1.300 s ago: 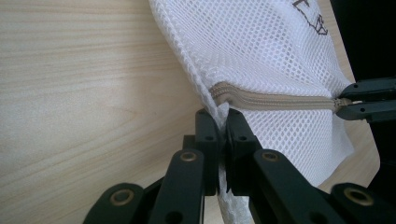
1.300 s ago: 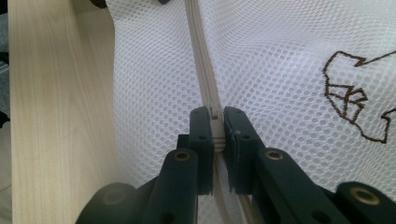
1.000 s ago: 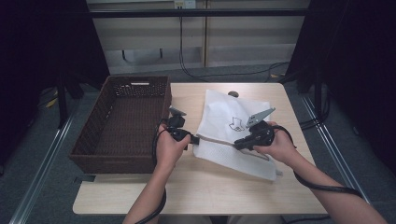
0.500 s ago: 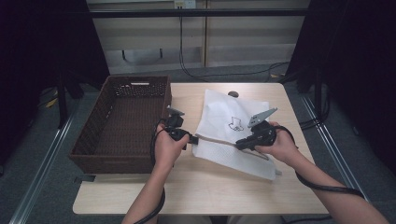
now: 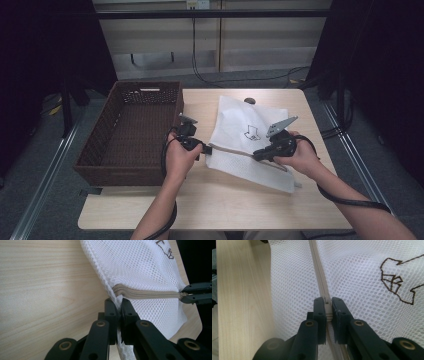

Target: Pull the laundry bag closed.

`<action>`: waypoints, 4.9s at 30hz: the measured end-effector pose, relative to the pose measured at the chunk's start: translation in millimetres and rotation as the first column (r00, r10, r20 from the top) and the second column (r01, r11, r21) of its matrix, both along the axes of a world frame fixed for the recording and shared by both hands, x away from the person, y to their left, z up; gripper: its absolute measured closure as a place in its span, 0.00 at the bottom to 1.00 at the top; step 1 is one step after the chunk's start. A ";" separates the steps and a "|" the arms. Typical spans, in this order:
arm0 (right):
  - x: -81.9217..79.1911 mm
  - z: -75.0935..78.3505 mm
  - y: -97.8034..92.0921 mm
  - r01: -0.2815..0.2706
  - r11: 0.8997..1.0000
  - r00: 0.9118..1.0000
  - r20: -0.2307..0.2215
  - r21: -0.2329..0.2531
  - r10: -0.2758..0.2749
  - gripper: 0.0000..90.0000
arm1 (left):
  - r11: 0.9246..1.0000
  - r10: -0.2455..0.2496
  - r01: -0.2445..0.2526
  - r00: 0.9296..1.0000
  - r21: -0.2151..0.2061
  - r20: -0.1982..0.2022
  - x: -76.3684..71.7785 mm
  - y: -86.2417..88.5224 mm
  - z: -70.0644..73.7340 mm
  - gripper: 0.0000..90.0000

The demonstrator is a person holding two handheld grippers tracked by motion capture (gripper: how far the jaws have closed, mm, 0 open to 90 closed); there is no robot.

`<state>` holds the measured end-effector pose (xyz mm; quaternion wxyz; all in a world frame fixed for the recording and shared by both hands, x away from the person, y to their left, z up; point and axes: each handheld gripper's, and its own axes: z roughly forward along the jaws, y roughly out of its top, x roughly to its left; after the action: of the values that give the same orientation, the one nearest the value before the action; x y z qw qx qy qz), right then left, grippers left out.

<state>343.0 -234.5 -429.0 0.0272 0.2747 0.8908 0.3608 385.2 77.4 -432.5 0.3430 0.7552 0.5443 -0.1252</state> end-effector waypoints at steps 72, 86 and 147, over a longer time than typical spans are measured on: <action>-7.9 -3.8 -23.8 0.025 1.000 1.000 -0.006 0.001 -0.025 0.92 | 0.999 0.020 -0.020 1.000 0.036 -0.001 1.7 4.7 -2.7 0.96; -8.9 -4.0 -27.2 0.031 0.999 1.000 -0.001 0.014 -0.031 0.92 | 0.999 0.014 -0.014 1.000 0.039 -0.001 1.2 4.3 -1.0 0.96; -15.4 -9.0 -52.3 0.057 0.998 0.998 -0.014 0.022 -0.057 0.92 | 0.998 0.032 -0.032 0.999 0.046 0.000 2.6 6.9 -2.8 0.96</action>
<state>327.5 -286.8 -438.0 0.0283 0.3027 0.8787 0.3680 387.8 84.3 -435.3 0.3274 0.7539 0.5593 -0.1074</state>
